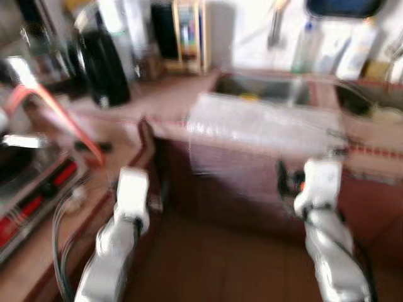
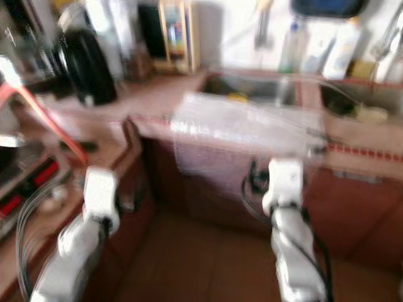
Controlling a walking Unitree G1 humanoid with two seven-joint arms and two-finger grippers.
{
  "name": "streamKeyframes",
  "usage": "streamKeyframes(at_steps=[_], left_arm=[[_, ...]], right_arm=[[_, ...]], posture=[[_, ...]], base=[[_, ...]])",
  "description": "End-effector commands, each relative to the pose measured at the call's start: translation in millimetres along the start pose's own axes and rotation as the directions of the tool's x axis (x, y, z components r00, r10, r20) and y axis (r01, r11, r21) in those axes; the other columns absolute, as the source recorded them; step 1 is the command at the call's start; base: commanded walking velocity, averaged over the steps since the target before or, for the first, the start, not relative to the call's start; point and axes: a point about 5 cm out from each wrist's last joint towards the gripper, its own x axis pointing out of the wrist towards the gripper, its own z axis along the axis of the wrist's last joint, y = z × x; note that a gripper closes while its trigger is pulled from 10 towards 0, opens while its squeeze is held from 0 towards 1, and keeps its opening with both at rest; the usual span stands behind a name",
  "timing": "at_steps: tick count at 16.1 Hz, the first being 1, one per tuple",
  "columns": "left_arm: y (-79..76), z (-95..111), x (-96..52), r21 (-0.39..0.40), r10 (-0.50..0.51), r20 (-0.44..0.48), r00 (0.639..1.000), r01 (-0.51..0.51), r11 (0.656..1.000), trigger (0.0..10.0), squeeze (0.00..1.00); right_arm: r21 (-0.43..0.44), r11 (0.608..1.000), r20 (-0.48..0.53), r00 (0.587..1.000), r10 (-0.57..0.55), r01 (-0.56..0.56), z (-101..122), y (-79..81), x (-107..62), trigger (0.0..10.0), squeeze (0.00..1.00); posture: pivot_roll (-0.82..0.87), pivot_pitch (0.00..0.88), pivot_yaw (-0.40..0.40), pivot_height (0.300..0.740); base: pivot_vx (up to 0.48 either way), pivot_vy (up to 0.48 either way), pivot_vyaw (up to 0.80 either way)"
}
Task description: Kitchen organization
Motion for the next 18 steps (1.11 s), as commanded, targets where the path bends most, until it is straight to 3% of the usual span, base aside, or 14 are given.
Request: streamKeyframes(at_steps=[1, 3, 4, 5, 6, 8, 9, 10, 11, 14, 16, 18], left_arm=[[14.7, -29, 2.8, 0.024, 0.054, -0.093, 0.994, -0.051, 0.998, 10.0, 0.00], [24.5, -56, 3.8, -0.025, 0.094, -0.204, 0.975, -0.101, 0.995, 10.0, 0.00], [26.9, -70, 4.9, 0.008, 0.073, -0.244, 0.967, -0.073, 0.997, 10.0, 0.00], [27.9, -80, 4.3, -0.010, 0.068, -0.283, 0.957, -0.074, 0.997, 10.0, 0.00], [23.1, -108, -2.1, -0.125, 0.009, -0.418, 0.908, -0.068, 0.990, 10.0, 0.00], [20.1, -125, -8.7, -0.132, -0.016, -0.484, 0.875, -0.054, 0.990, 10.0, 0.00], [14.3, -142, -19.0, -0.064, -0.046, -0.562, 0.826, 0.013, 0.998, 10.0, 0.00], [13.8, -145, -20.9, -0.056, -0.049, -0.576, 0.816, 0.020, 0.998, 10.0, 0.00], [15.3, -159, -32.2, -0.026, -0.037, -0.647, 0.762, 0.027, 0.999, 10.0, 0.00], [8.6, -168, -39.2, -0.026, -0.075, -0.688, 0.722, 0.079, 0.997, 10.0, 0.00], [4.3, -167, -37.9, -0.008, -0.106, -0.680, 0.725, 0.138, 0.990, 10.0, 0.00], [4.9, -168, -38.9, -0.025, -0.108, -0.688, 0.717, 0.125, 0.992, 10.0, 0.00]], right_arm=[[-0.029, 0.999, -0.069, 0.997, 0.031, -0.033, -22, 3.5, -1.0, 10.0, 1.00], [-0.027, 0.998, -0.174, 0.983, 0.057, -0.062, -49, 8.8, -3.2, 10.0, 1.00], [-0.012, 0.997, -0.244, 0.967, 0.070, -0.075, -68, 13.8, -5.0, 10.0, 0.88], [-0.018, 0.994, -0.290, 0.952, 0.096, -0.105, -79, 18.9, -6.8, 10.0, 0.80], [0.009, 0.995, -0.392, 0.915, 0.099, -0.103, -102, 22.4, -11.8, 10.0, 0.67], [0.076, 0.996, -0.499, 0.862, 0.085, -0.055, -123, 22.5, -20.7, 10.0, 0.65], [0.063, 0.996, -0.611, 0.786, 0.094, -0.070, -143, 24.3, -36.3, 10.0, 0.25], [0.062, 0.995, -0.629, 0.772, 0.096, -0.073, -146, 24.7, -39.2, 10.0, 0.25], [0.078, 0.993, -0.691, 0.712, 0.121, -0.093, -158, 28.0, -52.0, 10.0, 0.00], [0.045, 0.986, -0.763, 0.632, 0.136, -0.158, -172, 31.6, -70.4, 10.0, 0.00], [0.051, 0.987, -0.768, 0.627, 0.135, -0.151, -175, 31.3, -74.6, 10.0, 0.00], [0.048, 0.989, -0.765, 0.632, 0.128, -0.143, -175, 29.2, -74.9, 10.0, 0.00]], posture=[[-0.09, 0.000, 0.045, 0.740], [-0.09, 0.000, 0.040, 0.740], [-0.09, 0.000, 0.041, 0.740], [-0.09, 0.000, 0.041, 0.740], [-0.08, 0.000, 0.042, 0.740], [-0.08, 0.000, 0.040, 0.740], [-0.07, 0.000, 0.037, 0.740], [-0.07, 0.000, 0.041, 0.740], [-0.06, 0.000, 0.036, 0.740], [-0.06, 0.000, 0.034, 0.740], [-0.07, 0.000, 0.037, 0.740], [-0.08, 0.000, 0.045, 0.740]], base=[[0.000, 0.000, 0.00], [0.000, 0.000, 0.00], [0.000, 0.000, 0.00], [0.000, 0.000, 0.00], [0.000, 0.000, 0.00], [0.000, 0.000, 0.00], [0.000, 0.000, 0.00], [0.000, 0.000, 0.00], [0.000, 0.000, 0.00], [0.000, 0.000, 0.00], [0.000, 0.000, -0.78], [0.000, 0.000, -0.77]])
